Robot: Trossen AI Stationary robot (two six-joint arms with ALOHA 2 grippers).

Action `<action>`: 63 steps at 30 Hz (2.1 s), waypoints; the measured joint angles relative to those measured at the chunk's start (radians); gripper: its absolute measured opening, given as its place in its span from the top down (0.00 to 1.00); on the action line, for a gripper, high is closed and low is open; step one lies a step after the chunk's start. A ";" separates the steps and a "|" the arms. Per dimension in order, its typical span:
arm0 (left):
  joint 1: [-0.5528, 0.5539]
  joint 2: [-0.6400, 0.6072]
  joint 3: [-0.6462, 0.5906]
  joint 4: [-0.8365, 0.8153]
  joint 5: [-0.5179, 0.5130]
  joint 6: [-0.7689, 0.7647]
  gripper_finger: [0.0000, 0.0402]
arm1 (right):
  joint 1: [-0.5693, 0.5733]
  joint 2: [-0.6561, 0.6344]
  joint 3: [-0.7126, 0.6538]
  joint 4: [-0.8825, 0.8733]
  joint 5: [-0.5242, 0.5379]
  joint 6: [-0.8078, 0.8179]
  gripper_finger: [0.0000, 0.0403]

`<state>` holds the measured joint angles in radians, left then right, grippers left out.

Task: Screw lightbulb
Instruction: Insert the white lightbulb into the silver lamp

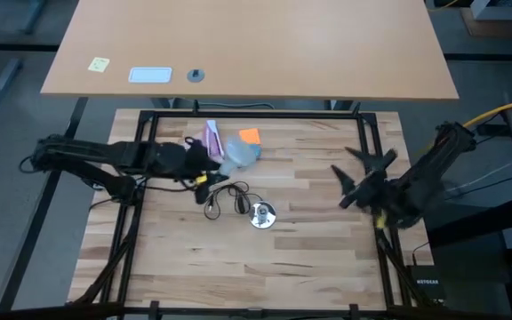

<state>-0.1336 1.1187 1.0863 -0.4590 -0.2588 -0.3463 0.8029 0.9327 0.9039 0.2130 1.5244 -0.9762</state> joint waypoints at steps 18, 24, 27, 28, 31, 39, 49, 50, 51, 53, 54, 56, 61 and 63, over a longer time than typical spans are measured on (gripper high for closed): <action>-0.266 0.310 -0.001 -0.011 -0.149 -0.126 0.68 | 0.008 0.143 -0.001 -0.681 -0.595 1.102 0.28; -0.265 0.436 -0.001 0.276 -0.155 -0.076 0.68 | 0.006 0.274 -0.001 -0.656 -0.600 1.102 0.28; -0.252 0.445 -0.001 0.349 -0.153 -0.040 0.68 | 0.008 0.300 -0.001 -0.648 -0.602 1.102 0.28; -0.247 0.440 0.000 0.362 -0.153 -0.036 0.68 | 0.008 0.303 -0.001 -0.635 -0.602 1.102 0.28; -0.235 0.395 0.008 0.337 -0.154 -0.011 0.68 | 0.008 0.303 -0.001 -0.602 -0.602 1.102 0.28; -0.227 0.114 0.021 0.133 -0.155 0.061 0.68 | 0.008 0.300 0.000 -0.599 -0.627 1.102 0.28; -0.227 -0.215 0.021 -0.222 -0.174 -0.106 0.68 | 0.001 0.300 0.000 -0.604 -0.623 1.101 0.28; -0.227 -0.229 0.021 -0.249 -0.174 -0.115 0.68 | 0.000 0.300 0.000 -0.604 -0.622 1.101 0.28; -0.226 -0.239 0.021 -0.273 -0.174 -0.124 0.68 | 0.000 0.300 0.000 -0.604 -0.621 1.101 0.28; -0.226 -0.255 0.021 -0.323 -0.174 -0.146 0.68 | -0.001 0.300 0.000 -0.605 -0.619 1.101 0.28; -0.226 -0.261 0.021 -0.346 -0.174 -0.162 0.68 | -0.004 0.300 0.000 -0.605 -0.619 1.101 0.28; -0.226 -0.268 0.021 -0.391 -0.174 -0.185 0.68 | -0.007 0.300 0.000 -0.605 -0.619 1.101 0.28; -0.228 -0.268 0.021 -0.504 -0.172 -0.231 0.68 | -0.007 0.300 0.000 -0.607 -0.619 1.100 0.28; -0.239 -0.269 0.021 -0.554 -0.172 -0.231 0.68 | -0.007 0.300 0.000 -0.607 -0.619 1.100 0.28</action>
<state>-0.3722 0.8500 1.1069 -1.0132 -0.4309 -0.5772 0.7963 1.2324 0.9035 -0.3935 0.9058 0.1241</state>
